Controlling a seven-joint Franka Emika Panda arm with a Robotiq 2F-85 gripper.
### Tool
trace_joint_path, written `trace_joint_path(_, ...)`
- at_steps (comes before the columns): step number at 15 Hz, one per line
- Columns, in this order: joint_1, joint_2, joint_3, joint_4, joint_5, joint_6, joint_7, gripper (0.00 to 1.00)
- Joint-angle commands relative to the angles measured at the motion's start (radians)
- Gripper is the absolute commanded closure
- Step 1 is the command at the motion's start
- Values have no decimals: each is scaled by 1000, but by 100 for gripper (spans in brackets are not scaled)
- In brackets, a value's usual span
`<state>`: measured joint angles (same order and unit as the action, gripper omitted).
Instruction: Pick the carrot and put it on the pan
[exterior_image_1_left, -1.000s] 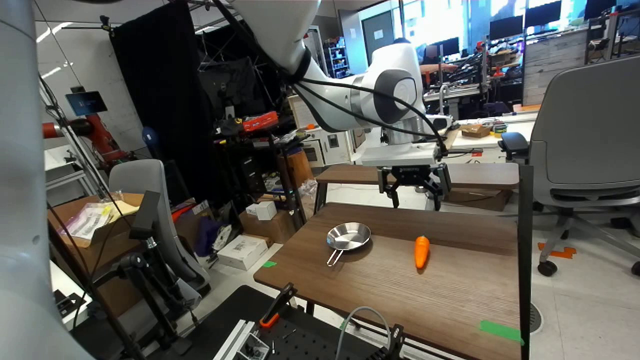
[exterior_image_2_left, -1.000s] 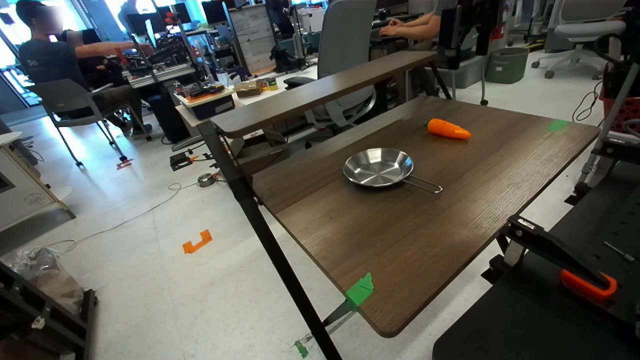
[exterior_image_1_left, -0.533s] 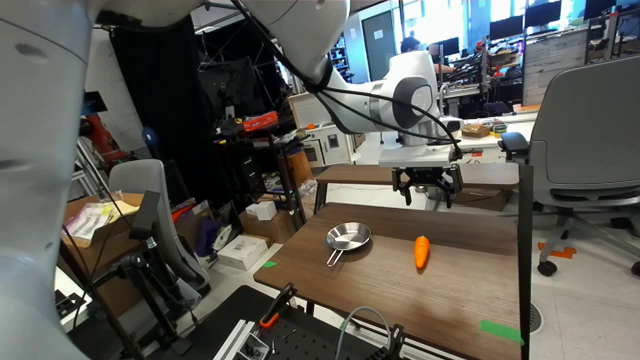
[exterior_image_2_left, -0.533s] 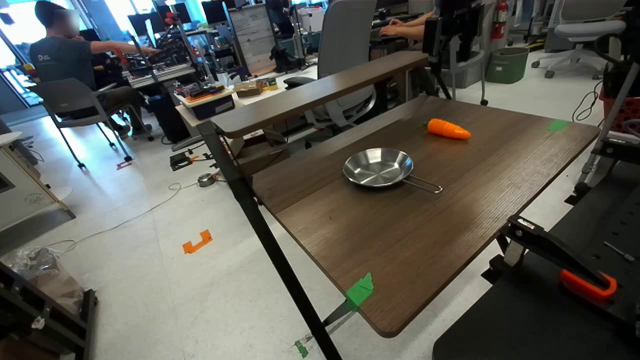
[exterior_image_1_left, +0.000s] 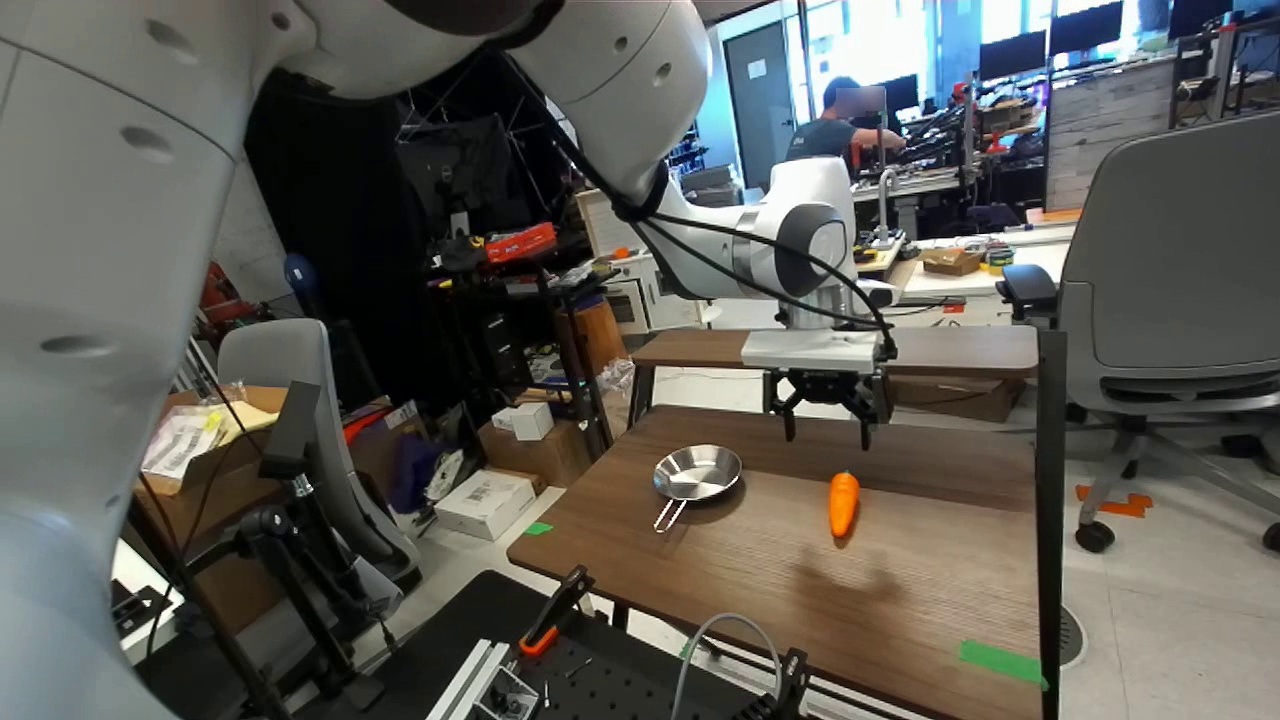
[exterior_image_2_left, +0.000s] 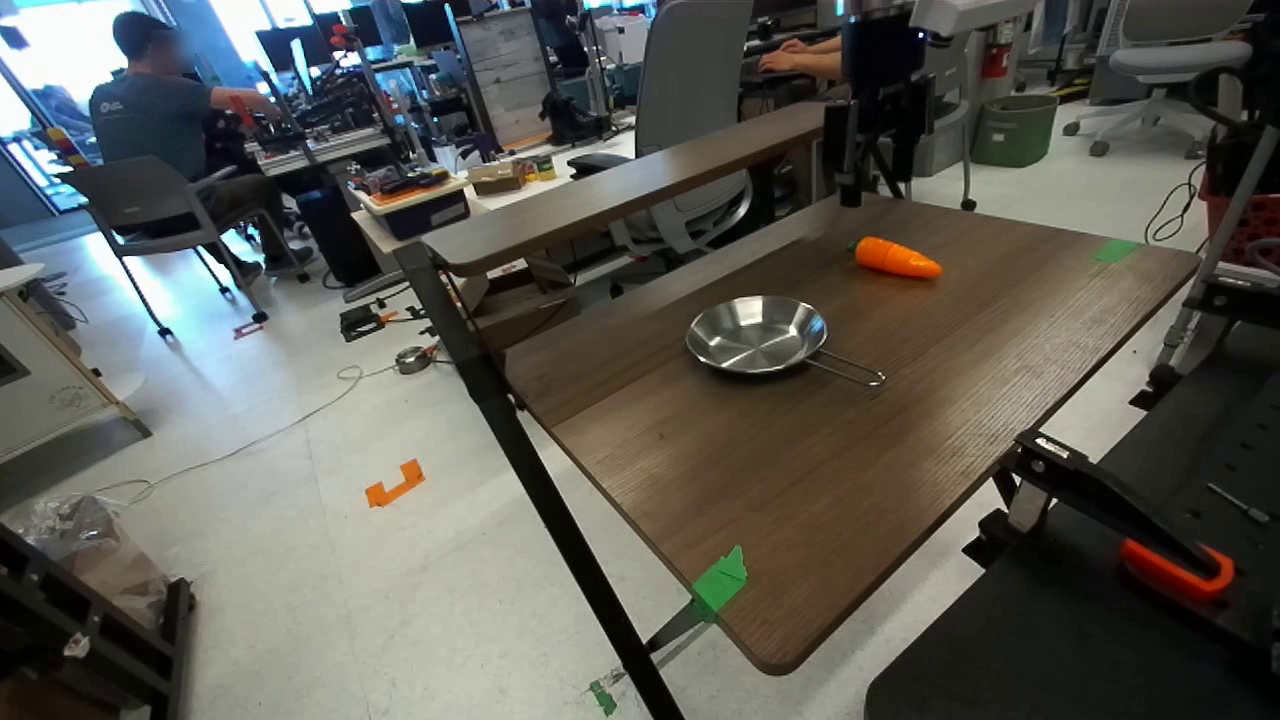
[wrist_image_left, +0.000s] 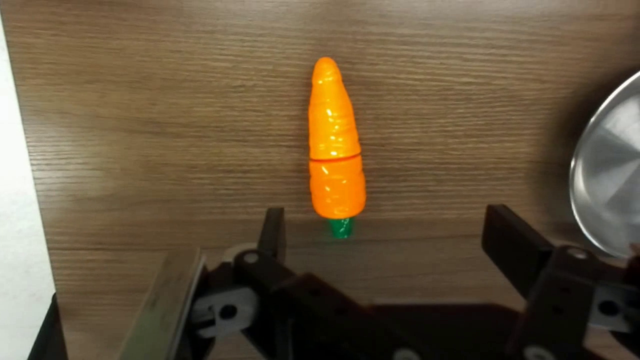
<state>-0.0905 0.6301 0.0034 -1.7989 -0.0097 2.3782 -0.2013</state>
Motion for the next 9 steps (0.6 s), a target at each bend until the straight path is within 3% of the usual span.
trace_joint_path(1,-12,27,18,37,5,-42,-33,0)
trace_joint_path(9,-15,24,7,5,0,-67,-29,0)
